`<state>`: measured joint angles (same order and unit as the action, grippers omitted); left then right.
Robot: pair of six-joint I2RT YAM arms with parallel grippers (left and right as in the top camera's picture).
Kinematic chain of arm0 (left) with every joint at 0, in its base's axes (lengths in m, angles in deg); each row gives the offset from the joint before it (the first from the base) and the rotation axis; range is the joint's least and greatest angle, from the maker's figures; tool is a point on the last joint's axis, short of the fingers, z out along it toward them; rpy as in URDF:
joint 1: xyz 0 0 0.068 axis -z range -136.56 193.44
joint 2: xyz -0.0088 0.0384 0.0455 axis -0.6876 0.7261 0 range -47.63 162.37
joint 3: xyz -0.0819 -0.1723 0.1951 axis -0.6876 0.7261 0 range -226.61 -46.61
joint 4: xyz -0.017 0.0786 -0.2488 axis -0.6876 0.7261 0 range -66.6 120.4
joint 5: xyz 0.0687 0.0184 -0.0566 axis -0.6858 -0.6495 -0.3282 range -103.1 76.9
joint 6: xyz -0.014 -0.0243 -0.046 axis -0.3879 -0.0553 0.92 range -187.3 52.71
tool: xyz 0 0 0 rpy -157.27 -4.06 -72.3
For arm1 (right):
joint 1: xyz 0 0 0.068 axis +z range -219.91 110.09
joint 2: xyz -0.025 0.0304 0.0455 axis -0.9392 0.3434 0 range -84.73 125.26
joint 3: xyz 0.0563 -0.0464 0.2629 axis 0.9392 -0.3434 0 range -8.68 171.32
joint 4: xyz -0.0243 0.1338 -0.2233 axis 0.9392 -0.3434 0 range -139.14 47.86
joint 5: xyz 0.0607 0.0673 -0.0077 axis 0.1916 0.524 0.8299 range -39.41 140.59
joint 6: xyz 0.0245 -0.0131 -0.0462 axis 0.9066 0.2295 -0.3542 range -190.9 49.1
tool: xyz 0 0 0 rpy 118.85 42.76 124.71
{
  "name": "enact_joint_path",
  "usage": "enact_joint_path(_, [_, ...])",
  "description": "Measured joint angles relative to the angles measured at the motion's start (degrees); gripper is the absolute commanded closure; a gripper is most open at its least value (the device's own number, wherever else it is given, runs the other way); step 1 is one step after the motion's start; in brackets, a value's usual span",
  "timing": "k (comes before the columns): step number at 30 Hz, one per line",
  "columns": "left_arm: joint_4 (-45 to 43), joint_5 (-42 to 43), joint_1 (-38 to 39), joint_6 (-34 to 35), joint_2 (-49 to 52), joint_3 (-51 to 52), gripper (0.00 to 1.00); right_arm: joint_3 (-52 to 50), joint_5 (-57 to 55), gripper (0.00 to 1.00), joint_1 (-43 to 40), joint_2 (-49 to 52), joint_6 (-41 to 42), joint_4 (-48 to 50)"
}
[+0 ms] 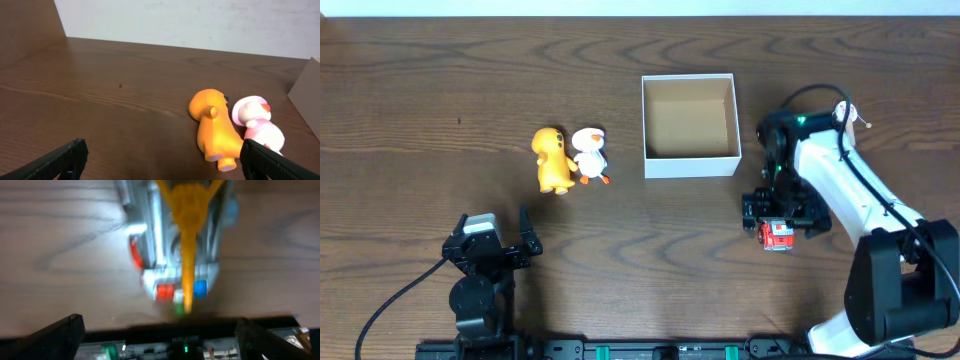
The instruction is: Pack container
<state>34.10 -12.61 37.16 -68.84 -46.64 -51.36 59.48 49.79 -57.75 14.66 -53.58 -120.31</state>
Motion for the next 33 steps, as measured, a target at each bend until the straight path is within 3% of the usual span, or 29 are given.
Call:
enact_joint_path(8, [0.00, 0.02, 0.00, 0.00, 0.00, 0.00, 0.02, -8.04, 0.22, 0.01, -2.29, 0.11, 0.02, 14.05])
enact_joint_path(11, [0.00, 0.02, 0.00, 0.00, 0.00, 0.00, 0.02, -8.70, 0.33, 0.11, -3.08, 0.11, -0.07, 16.63])
enact_joint_path(15, [0.00, 0.02, 0.00, 0.00, 0.00, 0.00, 0.02, -9.14, 0.42, 0.15, -3.72, 0.11, 0.07, 20.61])
enact_joint_path(22, [0.00, 0.02, 0.00, 0.00, 0.00, 0.00, 0.02, -9.27, 0.46, 0.27, -4.66, 0.11, -0.24, 23.04])
enact_joint_path(28, [0.00, 0.00, 0.00, 0.00, 0.00, 0.00, 0.02, -9.33, 0.63, 0.26, -4.76, 0.11, -1.01, 22.97])
enact_joint_path(30, [0.00, 0.00, 0.00, 0.00, 0.00, 0.00, 0.02, -9.33, 0.63, 0.32, -4.74, 0.11, -1.25, 22.93])
enact_joint_path(33, [0.00, 0.02, 0.00, 0.00, 0.00, 0.00, 0.02, -9.35, 0.66, 0.50, -4.74, 0.07, -1.66, 22.95])
